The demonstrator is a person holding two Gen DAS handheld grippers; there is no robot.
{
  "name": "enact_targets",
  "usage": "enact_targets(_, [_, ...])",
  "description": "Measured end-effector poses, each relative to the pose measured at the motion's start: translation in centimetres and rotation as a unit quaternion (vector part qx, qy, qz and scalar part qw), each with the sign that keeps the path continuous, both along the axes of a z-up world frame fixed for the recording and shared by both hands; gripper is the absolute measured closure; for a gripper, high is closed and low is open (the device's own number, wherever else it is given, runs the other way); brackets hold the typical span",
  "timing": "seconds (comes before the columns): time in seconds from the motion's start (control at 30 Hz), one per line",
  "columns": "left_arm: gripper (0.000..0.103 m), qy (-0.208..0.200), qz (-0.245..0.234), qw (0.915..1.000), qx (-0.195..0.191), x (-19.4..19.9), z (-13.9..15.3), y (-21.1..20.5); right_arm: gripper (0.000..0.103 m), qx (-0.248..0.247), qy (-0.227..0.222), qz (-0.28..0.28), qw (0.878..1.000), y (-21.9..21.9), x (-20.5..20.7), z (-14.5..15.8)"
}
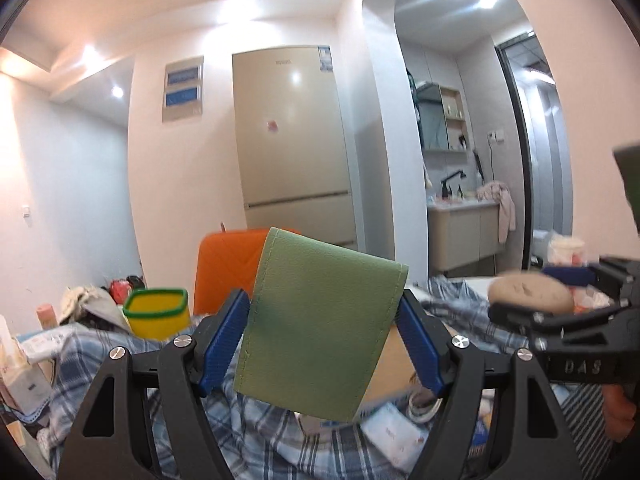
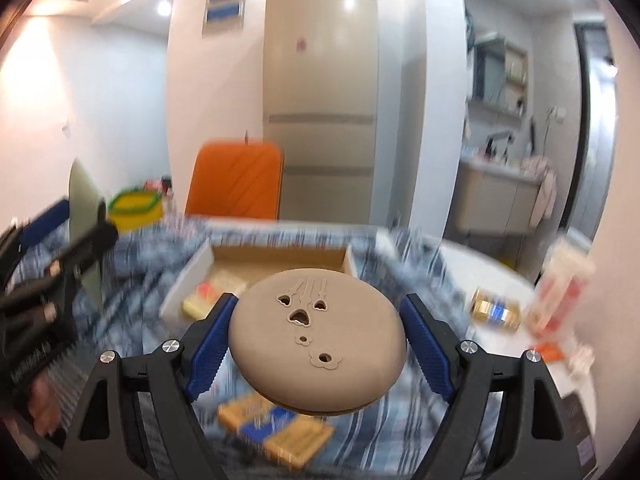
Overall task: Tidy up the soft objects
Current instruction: 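Lower the green cloth into the box and release it while the right carries the pad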
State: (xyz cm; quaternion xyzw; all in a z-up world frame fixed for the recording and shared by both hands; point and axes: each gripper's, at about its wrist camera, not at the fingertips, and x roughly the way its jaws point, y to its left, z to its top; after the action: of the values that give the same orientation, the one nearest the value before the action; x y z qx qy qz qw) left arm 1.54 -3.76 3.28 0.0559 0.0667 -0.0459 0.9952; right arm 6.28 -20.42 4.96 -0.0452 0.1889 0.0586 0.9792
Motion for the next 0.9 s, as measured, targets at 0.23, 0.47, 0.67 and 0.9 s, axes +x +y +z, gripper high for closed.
enact_targets(0.23, [0.03,-0.016,0.023,0.9994,-0.018,3.4,2.3,0.6,0.019,0.006,-0.08,-0.019,0.997,1.2,2.4,5.1])
enact_targets(0.47, [0.03,0.065,0.019,0.997,-0.038,8.8,2.3,1.1,0.019,0.044,-0.084,-0.024,0.995,1.3,7.4,6.3])
enact_targets(0.67, [0.03,0.157,0.026,0.9872,-0.017,12.0,-0.4,0.5,0.019,0.033,-0.026,-0.06,0.997,1.5,11.3,1.9])
enact_targets(0.9, [0.03,0.221,0.016,0.9729,-0.065,15.0,-5.5,1.2,0.019,0.007,0.039,-0.05,0.998,1.5,14.5,-3.1])
